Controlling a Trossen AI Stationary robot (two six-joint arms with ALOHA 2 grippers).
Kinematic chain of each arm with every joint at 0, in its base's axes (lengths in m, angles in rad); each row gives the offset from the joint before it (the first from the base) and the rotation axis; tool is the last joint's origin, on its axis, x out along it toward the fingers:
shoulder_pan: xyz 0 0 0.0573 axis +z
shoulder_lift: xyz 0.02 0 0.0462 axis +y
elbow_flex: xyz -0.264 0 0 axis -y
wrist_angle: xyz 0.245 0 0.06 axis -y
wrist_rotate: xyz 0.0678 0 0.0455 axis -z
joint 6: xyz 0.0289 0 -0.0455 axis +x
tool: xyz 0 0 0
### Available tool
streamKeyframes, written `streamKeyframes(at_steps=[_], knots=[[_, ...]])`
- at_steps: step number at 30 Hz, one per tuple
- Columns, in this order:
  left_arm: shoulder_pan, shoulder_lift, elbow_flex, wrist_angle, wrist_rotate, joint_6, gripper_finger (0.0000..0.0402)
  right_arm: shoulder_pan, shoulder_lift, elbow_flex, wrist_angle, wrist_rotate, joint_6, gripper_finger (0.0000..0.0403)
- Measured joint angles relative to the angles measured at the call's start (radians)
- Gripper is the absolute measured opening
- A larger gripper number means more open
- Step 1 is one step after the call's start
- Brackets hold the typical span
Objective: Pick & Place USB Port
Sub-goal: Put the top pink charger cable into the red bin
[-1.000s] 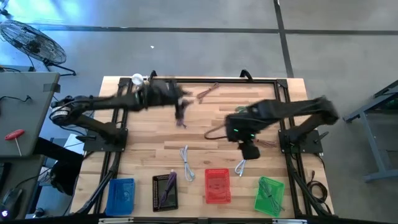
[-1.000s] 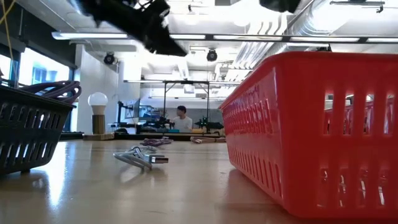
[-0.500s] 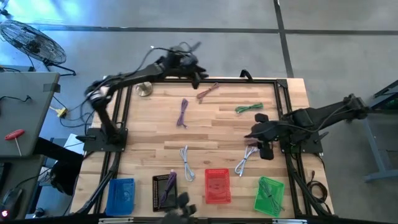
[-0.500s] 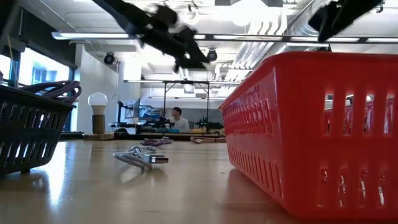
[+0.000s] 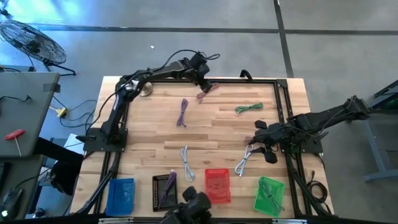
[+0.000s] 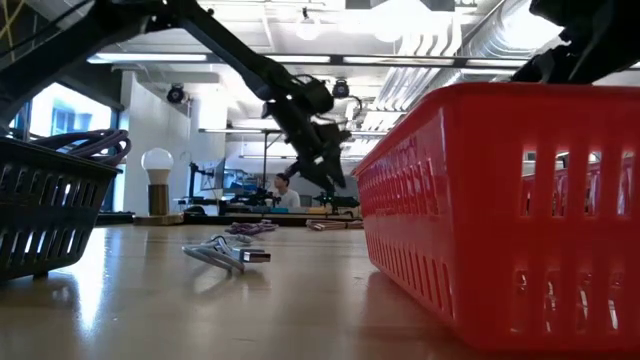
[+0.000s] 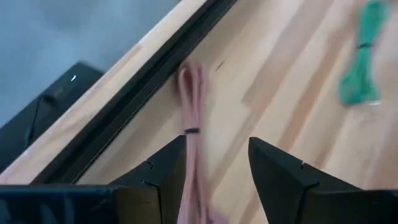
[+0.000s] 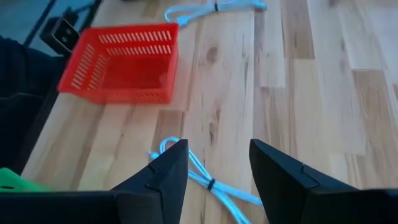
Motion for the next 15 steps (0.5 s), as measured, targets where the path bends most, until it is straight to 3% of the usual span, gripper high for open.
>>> streamKeyframes(at_steps=[15], knots=[[-0.059, 0.025, 0.017, -0.113, -0.088, 0.028, 0.0168, 0.0, 0.0, 0.0, 0.028, -0.001, -0.056, 0.0163]])
